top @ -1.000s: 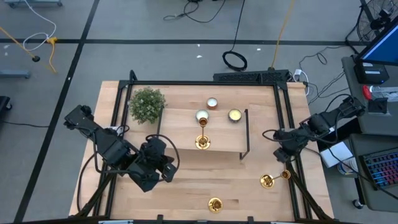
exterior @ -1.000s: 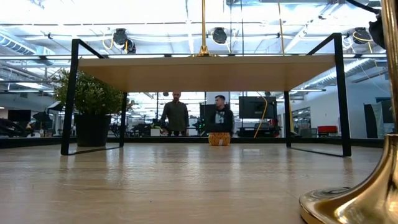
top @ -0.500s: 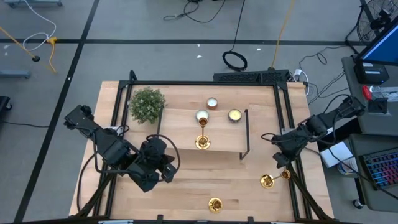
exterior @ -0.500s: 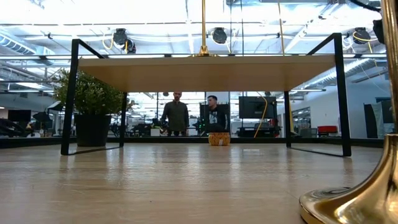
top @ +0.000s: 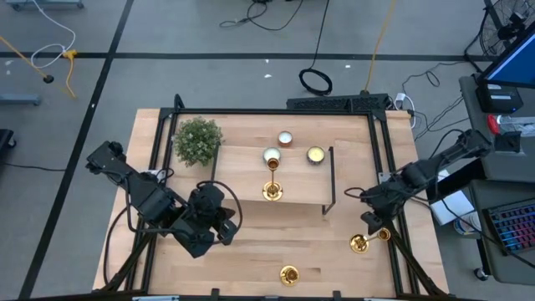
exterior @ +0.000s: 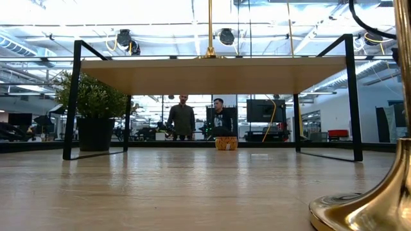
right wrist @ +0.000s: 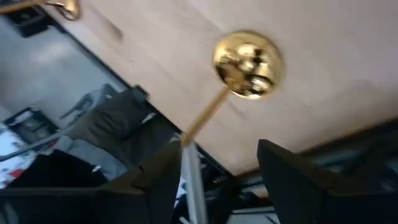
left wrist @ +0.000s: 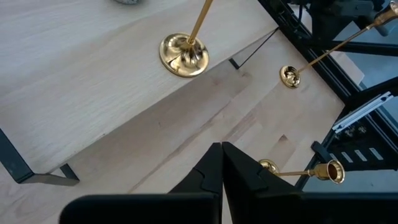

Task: Pick & Place candle stick holders
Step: Put the right gold candle holder on the shelf

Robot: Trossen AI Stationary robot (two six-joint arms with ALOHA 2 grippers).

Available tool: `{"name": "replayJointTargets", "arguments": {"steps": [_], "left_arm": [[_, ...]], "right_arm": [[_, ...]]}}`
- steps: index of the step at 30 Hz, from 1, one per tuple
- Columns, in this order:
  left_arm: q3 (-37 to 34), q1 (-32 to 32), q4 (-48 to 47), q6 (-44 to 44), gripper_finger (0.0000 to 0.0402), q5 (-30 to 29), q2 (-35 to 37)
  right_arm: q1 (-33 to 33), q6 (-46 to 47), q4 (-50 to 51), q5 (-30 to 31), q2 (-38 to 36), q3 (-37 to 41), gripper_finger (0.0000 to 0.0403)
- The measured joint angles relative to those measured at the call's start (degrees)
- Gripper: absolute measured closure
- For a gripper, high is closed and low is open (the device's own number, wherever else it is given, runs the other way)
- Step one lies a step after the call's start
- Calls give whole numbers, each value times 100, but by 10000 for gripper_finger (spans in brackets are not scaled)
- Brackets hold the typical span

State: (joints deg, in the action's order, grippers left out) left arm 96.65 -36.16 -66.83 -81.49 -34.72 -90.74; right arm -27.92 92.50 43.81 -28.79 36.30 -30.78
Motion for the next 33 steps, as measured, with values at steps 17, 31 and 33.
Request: {"name": "replayJointTargets", "arguments": {"steps": [17, 31, 33], "left_arm": [[-1, -1, -4, 82, 393, 0, 0], [-1, 13, -21, 179, 391, -64, 0], [-1, 13, -21, 186, 397, -111, 0]], "right_arm": [[-85, 300, -1020, -49, 330, 159, 186], [-523, 589, -1381, 29, 478, 159, 186], [-522, 589, -1403, 76, 476, 159, 186]]}}
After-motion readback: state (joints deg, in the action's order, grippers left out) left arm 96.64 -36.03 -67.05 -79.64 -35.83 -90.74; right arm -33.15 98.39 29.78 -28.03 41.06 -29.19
